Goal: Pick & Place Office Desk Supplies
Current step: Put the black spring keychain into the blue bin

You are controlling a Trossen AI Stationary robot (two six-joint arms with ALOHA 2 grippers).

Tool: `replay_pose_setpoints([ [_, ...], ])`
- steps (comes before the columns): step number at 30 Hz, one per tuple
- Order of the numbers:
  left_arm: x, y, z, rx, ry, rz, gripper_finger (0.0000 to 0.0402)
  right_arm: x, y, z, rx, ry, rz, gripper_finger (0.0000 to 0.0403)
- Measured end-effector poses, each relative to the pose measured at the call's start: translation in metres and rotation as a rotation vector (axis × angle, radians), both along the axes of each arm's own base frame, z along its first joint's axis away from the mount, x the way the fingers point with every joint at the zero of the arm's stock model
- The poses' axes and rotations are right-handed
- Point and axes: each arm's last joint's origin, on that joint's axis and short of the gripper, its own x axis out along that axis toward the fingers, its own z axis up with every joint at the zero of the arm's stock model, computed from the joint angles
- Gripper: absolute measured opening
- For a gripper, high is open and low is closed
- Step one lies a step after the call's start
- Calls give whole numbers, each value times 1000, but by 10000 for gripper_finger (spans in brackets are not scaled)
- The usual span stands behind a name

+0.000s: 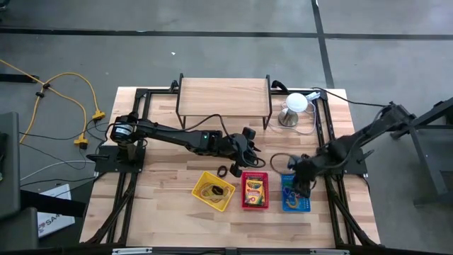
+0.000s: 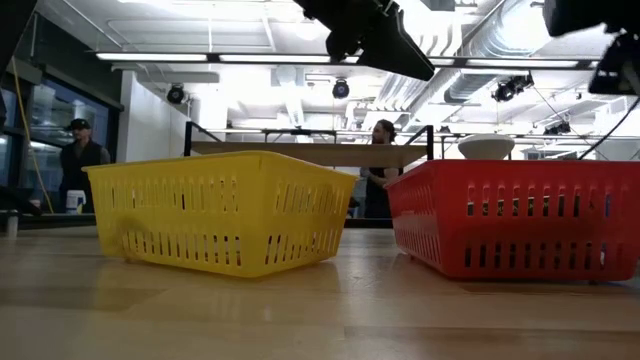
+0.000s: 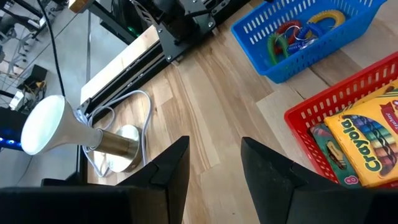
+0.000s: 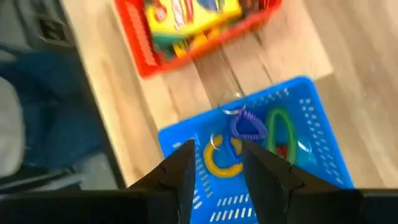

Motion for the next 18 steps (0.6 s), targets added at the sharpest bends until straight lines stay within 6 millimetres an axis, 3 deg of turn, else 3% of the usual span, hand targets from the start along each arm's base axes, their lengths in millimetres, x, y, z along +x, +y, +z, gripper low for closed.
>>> replay_pose_setpoints([
  [8,0,0,0,-5,1,3,137,-23,-32,32,8,-233,-94,118],
  [13,0,0,0,-6,1,4,137,-30,-40,39,-25,-303,-140,118],
  [18,0,0,0,-6,0,4,137,-29,-43,40,-166,-362,-157,118],
])
